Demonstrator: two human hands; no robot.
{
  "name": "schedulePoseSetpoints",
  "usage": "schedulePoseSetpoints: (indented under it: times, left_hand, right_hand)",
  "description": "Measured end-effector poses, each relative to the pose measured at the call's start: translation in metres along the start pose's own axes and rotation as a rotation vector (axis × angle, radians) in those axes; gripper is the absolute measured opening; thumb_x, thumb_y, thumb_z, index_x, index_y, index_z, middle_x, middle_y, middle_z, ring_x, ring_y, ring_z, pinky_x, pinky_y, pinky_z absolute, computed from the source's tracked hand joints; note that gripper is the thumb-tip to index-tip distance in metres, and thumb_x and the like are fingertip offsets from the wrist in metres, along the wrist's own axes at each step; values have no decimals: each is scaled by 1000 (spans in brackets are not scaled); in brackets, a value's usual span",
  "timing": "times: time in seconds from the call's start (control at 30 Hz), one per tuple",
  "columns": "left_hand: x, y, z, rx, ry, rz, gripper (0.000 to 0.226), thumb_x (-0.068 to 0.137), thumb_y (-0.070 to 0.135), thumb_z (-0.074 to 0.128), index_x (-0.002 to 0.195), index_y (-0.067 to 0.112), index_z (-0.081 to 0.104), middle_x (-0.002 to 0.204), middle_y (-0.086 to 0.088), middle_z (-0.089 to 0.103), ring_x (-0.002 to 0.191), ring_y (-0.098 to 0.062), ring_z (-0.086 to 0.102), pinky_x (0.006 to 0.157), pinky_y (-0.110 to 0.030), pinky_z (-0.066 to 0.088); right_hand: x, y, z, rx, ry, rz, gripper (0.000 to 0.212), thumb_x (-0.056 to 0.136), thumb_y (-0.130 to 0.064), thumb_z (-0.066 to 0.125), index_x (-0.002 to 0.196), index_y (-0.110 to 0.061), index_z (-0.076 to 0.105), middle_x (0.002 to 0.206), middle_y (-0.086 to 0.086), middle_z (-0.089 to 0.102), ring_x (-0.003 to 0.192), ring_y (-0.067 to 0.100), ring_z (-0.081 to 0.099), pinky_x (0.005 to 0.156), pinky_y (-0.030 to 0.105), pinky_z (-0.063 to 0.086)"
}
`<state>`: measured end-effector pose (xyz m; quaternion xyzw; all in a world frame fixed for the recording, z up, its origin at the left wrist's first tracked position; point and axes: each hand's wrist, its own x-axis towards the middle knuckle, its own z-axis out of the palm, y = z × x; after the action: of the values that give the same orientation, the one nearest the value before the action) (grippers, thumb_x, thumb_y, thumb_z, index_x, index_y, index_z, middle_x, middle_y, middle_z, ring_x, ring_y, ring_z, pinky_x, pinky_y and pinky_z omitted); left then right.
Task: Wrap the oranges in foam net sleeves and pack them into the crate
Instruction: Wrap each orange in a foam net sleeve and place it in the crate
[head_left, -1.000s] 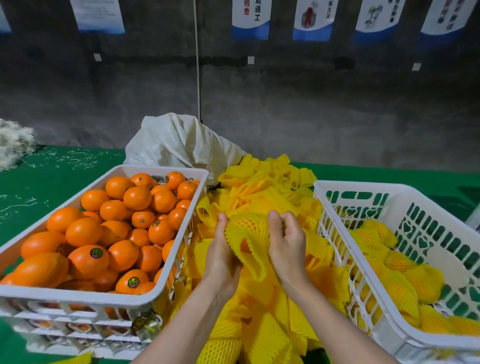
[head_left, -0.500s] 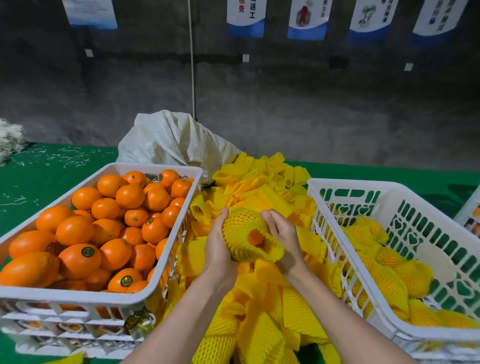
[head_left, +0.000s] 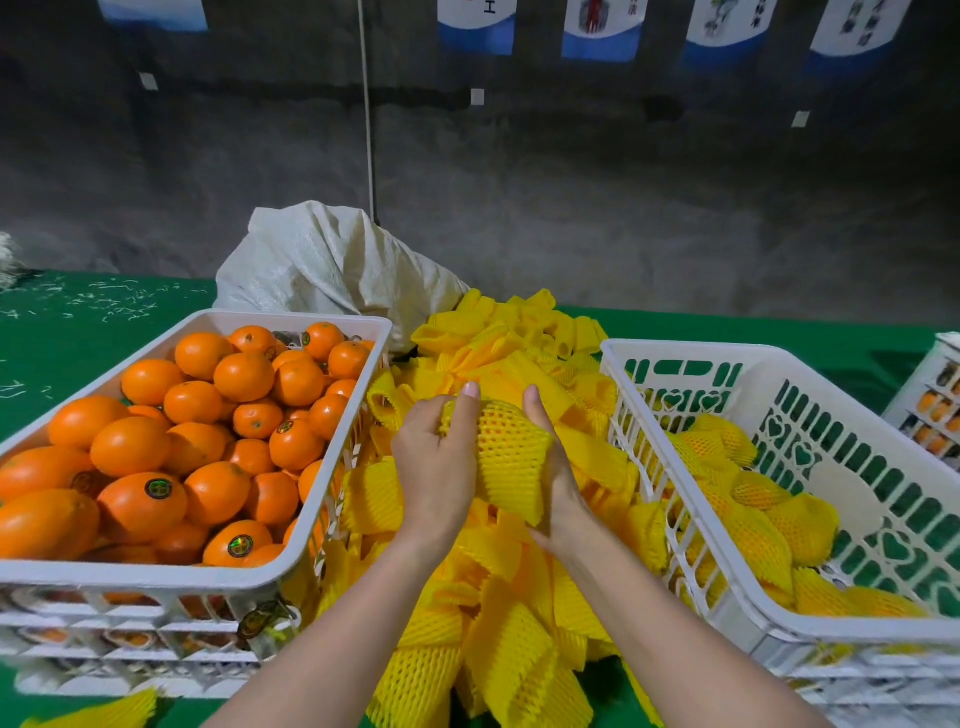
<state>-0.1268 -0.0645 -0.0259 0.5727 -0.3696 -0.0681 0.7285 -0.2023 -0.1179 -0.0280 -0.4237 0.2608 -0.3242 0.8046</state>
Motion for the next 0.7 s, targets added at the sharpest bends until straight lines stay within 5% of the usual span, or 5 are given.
schedulePoseSetpoints:
  times: [0.17,0.53,0.7]
  left_hand:
    - [5,3,0,-427,-73,-379,36,83,37,62,73,3,57,69,-14,52,68,-23,55,57,-29,42]
    - [18,4,-3,-284,-261,-540,38,85,44,60,67,10,61,57,2,67,53,-7,64,50,-16,49]
    - [19,1,-7,-236,-460,-762,56,80,70,46,103,23,64,108,-3,69,106,-23,63,99,-45,47]
  right_hand:
    - [0,0,-1,190,13,-14,54,93,-40,42,63,-12,77,69,7,71,60,16,68,55,24,55]
    - [-7,-2,-3,161,-37,-60,27,77,-27,54,63,-16,74,68,4,70,59,14,67,55,22,55]
    - [-2,-2,-14,-69,54,-174,26,85,-30,52,79,-18,75,86,6,72,81,19,68,73,32,56]
